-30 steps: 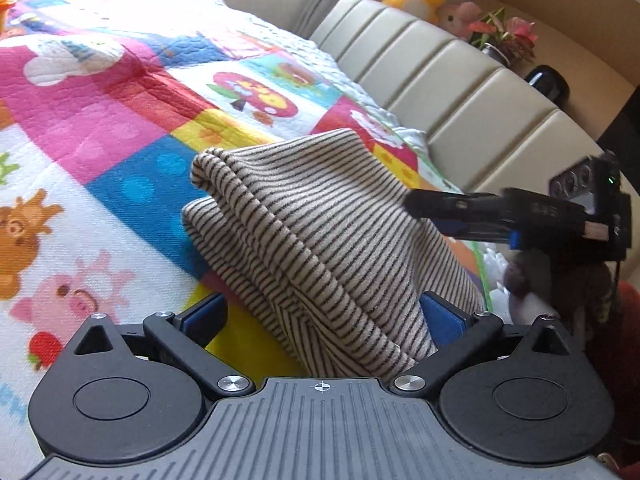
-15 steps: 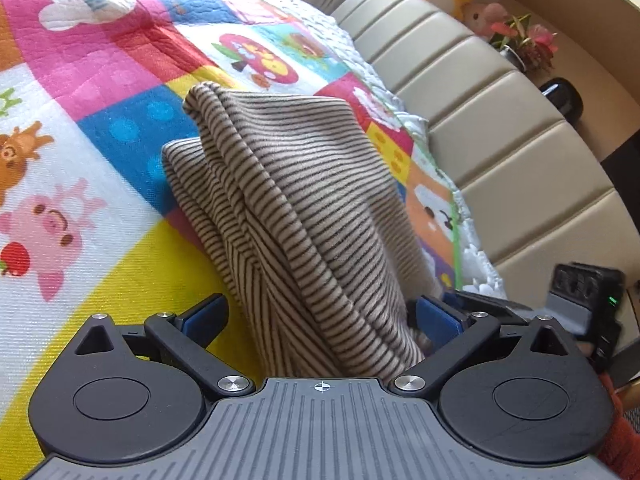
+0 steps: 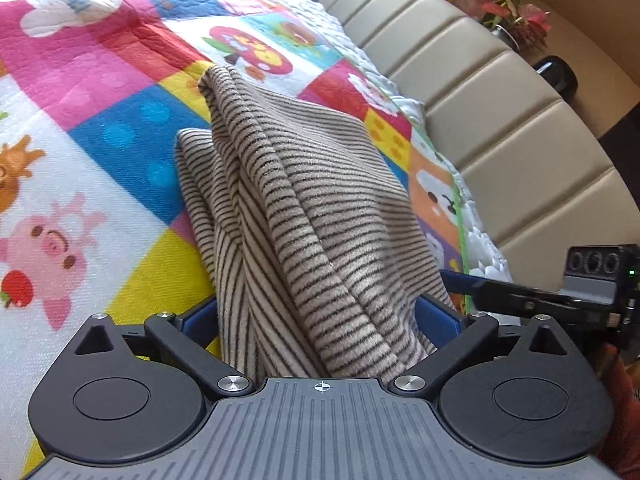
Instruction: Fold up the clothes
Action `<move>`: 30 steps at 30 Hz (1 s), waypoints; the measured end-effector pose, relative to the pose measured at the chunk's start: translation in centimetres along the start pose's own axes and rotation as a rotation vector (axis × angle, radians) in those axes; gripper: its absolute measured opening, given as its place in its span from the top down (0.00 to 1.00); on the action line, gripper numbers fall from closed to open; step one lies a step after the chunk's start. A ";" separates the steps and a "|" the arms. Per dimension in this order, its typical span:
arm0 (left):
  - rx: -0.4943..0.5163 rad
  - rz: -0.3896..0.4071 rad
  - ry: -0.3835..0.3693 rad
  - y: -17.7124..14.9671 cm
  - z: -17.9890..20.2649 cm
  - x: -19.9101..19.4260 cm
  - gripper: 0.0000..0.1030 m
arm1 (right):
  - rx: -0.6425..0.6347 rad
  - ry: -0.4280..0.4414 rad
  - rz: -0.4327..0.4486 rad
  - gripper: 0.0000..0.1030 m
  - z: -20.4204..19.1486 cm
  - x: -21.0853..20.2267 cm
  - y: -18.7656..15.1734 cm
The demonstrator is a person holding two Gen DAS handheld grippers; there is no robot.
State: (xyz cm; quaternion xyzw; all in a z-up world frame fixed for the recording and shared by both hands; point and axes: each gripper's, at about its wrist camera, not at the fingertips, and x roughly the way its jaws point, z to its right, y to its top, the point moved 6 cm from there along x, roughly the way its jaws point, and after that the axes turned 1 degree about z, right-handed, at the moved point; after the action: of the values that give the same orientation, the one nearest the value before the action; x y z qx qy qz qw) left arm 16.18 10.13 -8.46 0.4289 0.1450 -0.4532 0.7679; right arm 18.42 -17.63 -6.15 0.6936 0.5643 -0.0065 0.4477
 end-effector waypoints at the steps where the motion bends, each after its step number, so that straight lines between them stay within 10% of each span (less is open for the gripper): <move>1: 0.001 0.000 -0.009 0.1 0.0 0.2 0.02 | 0.003 -0.005 -0.002 0.20 0.2 0.8 0.0; 11: 0.027 0.016 -0.065 7.4 -0.9 3.6 0.09 | -0.018 0.043 0.034 0.42 1.0 7.3 5.0; 19: 0.121 0.119 -0.047 19.1 -0.5 12.7 0.17 | -0.021 -0.158 0.226 0.42 8.5 9.0 15.4; 21: 0.089 0.112 -0.049 19.2 -1.6 14.5 0.16 | -0.027 -0.261 0.222 0.39 10.9 9.9 16.5; 30: 0.280 0.140 -0.038 16.9 -1.4 14.4 0.08 | 0.065 -0.217 0.264 0.21 12.7 9.8 18.5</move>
State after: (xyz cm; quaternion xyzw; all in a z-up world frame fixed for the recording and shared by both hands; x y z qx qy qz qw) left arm 38.20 6.74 -9.21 0.5323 0.0355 -0.4222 0.7329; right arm 42.87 -17.29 -7.41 0.7710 0.4161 -0.0409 0.4804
